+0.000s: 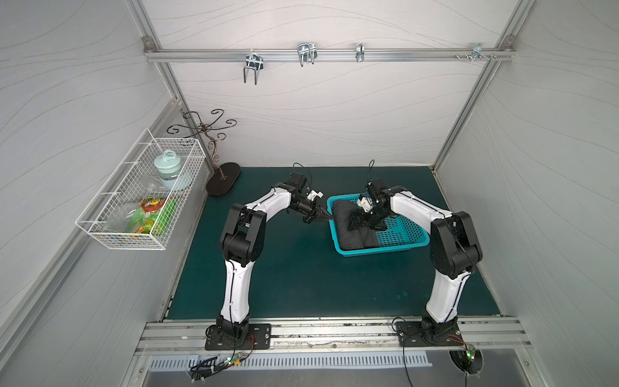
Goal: Roll up the long pants
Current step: Place the long pant in the bin.
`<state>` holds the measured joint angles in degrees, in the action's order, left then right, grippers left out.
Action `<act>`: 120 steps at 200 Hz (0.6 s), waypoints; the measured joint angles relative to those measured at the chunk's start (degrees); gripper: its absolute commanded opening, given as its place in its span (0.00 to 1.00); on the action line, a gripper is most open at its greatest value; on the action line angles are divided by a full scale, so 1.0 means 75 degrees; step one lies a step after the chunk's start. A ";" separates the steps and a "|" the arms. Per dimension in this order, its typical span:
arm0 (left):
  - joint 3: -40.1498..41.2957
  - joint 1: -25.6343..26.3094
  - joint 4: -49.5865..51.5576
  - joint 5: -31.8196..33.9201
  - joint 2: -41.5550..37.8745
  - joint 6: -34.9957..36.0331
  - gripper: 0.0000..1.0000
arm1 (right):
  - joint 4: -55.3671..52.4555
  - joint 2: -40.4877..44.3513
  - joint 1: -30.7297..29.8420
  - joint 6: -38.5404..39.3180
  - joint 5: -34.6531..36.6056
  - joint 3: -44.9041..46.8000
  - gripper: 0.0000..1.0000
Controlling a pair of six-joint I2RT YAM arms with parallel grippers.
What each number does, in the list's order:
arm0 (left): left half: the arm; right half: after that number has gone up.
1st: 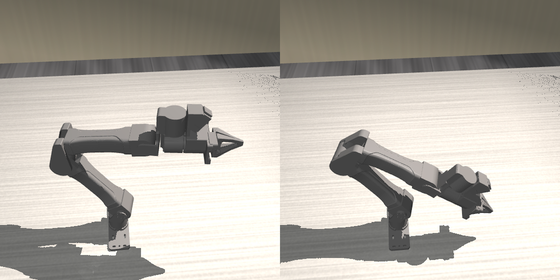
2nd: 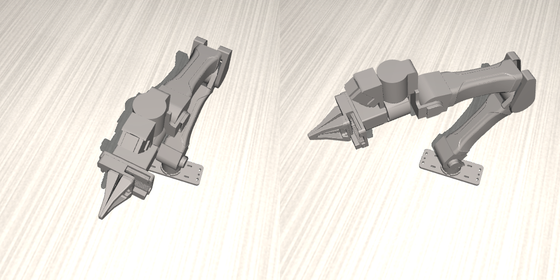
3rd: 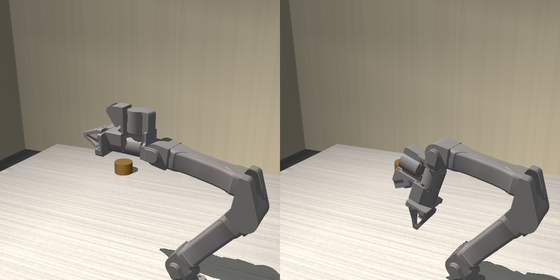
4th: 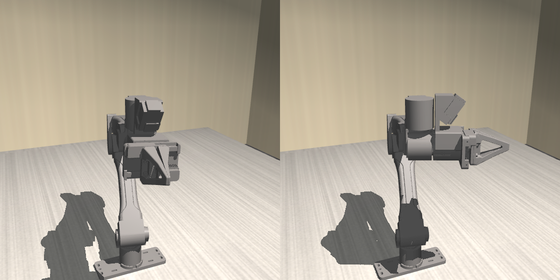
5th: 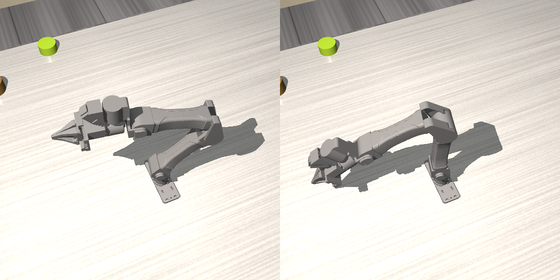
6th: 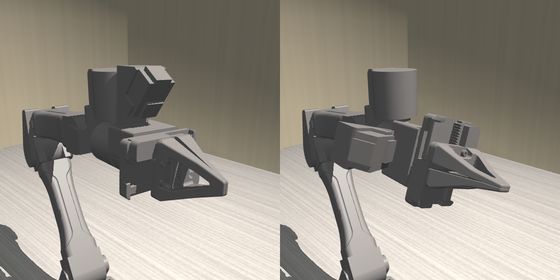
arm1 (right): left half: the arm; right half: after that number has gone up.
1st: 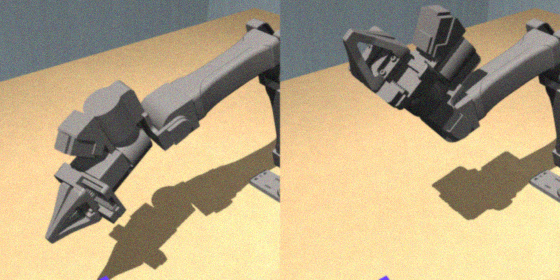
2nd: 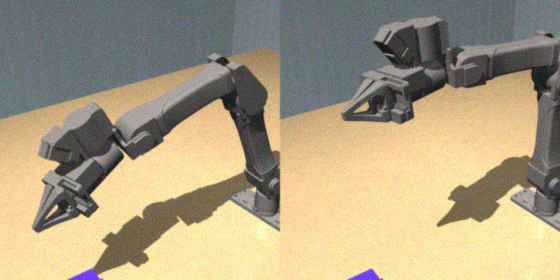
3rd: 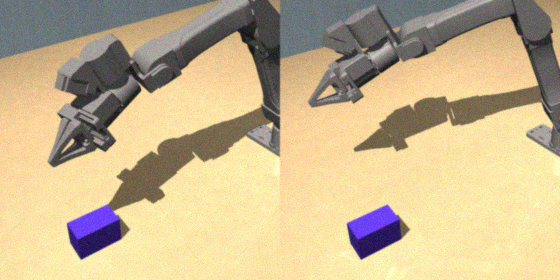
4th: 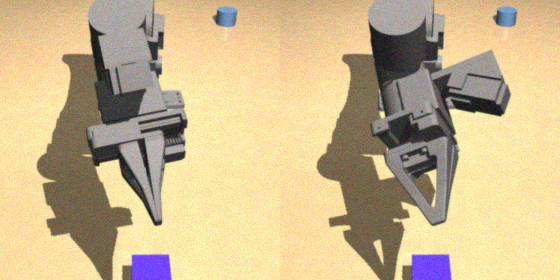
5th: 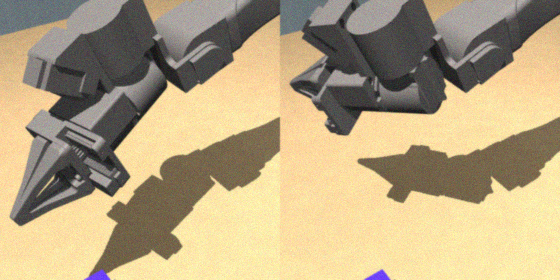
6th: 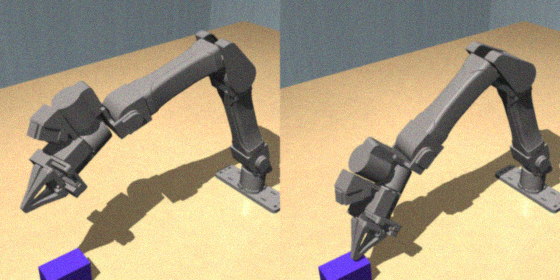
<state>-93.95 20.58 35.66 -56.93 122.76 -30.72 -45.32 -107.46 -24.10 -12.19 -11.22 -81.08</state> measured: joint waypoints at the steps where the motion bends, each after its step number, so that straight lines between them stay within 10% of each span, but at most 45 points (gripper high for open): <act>1: -0.0003 0.0003 -0.0003 0.0003 0.0000 0.0003 0.00 | -0.0012 0.0023 -0.0003 0.0003 0.0029 0.0000 0.99; 62: -0.0114 0.0015 -0.0015 0.0131 0.0047 0.0041 0.00 | -0.0525 0.1107 -0.0020 0.0026 0.1227 -0.0449 0.99; 103: -0.0128 0.0044 0.0020 0.0554 0.0047 0.0055 0.75 | -0.0737 0.1451 -0.0020 0.0029 0.1428 -0.0487 0.99; 120: -0.0128 0.0050 0.0006 0.0822 0.0047 0.0061 0.91 | -0.0799 0.1507 -0.0020 0.0032 0.1443 -0.0484 0.99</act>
<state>-94.91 20.95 35.70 -50.76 123.11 -30.26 -51.31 -96.16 -24.25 -11.94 -0.40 -84.71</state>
